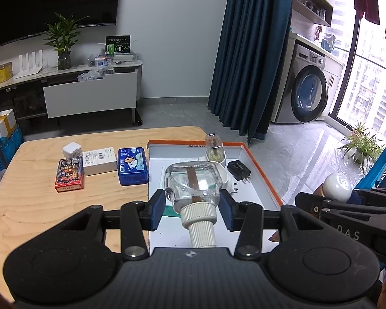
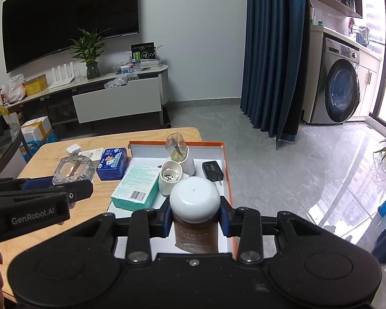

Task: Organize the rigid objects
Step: 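Hold the glass bottle and bronze tube above the white box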

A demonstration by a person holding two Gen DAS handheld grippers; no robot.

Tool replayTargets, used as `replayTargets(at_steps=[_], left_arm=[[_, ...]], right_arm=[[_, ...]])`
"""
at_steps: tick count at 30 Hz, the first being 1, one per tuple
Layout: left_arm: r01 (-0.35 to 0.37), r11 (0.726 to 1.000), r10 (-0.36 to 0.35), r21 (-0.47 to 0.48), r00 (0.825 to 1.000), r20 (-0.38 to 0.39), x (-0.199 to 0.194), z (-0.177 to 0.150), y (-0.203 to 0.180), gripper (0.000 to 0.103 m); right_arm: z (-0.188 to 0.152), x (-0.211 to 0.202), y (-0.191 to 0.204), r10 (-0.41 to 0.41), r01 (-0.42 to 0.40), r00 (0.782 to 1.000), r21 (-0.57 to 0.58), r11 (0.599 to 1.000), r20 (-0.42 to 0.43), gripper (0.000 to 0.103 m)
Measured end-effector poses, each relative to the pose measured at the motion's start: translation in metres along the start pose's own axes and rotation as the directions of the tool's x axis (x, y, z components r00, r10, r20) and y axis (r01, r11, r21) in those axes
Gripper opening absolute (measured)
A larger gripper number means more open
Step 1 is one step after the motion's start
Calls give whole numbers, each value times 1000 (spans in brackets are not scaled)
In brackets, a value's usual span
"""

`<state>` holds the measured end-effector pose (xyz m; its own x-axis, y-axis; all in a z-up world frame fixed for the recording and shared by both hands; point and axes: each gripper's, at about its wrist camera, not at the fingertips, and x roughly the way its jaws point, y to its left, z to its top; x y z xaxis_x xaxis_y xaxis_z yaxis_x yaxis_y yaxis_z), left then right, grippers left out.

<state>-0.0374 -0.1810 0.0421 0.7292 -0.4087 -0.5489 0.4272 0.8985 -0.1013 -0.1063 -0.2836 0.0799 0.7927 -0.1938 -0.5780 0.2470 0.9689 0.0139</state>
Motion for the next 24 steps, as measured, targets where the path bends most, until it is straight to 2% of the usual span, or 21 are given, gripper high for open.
replayTargets(at_steps=[24], left_arm=[[0,1000,0,-9,1000,-16,3,-6,0,46]], right_arm=[[-5,7,1,-3,3,1000,-3,1000,-21,44]])
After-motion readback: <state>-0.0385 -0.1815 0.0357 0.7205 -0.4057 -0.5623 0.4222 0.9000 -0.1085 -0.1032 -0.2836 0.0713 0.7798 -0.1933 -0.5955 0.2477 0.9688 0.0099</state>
